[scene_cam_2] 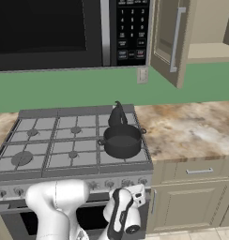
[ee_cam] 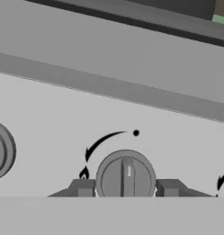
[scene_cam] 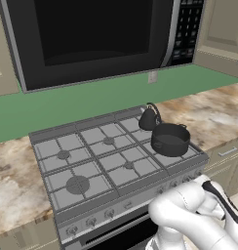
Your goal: Pick the kettle from the cabinet and place it on a stove burner. Then pick the pot from the counter and place it on another stove burner. Finally, turn both burners on.
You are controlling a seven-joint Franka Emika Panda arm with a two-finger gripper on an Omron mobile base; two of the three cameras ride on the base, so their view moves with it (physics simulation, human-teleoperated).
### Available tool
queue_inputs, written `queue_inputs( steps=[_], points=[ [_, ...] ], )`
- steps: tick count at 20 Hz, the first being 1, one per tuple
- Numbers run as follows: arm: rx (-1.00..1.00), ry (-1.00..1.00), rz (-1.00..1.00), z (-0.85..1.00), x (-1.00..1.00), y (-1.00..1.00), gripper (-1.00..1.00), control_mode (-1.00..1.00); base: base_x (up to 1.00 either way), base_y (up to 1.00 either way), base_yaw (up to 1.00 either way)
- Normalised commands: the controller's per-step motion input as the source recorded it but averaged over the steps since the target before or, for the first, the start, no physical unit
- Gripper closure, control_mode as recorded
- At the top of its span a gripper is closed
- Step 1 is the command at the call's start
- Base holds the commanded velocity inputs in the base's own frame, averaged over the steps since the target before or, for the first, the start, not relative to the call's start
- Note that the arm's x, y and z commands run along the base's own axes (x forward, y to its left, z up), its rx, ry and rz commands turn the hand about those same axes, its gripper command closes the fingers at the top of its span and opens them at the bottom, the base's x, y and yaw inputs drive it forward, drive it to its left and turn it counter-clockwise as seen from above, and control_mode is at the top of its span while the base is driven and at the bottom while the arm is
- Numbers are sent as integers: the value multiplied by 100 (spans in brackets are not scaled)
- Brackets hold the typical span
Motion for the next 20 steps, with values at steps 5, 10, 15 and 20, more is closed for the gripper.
queue_inputs(
  steps=[5, 10, 15, 20],
  points=[
    [-18, 0, 0, 4, -3, 0, 100, -100, 0, 0, 0],
    [-20, 0, 0, 11, -3, -2, 100, -100, 0, 0, 0],
    [-19, 0, 0, 7, -1, -2, 100, -100, 0, 0, 0],
    [-19, 0, 0, 4, 0, -2, 100, -100, 0, 0, 0]
  ],
)
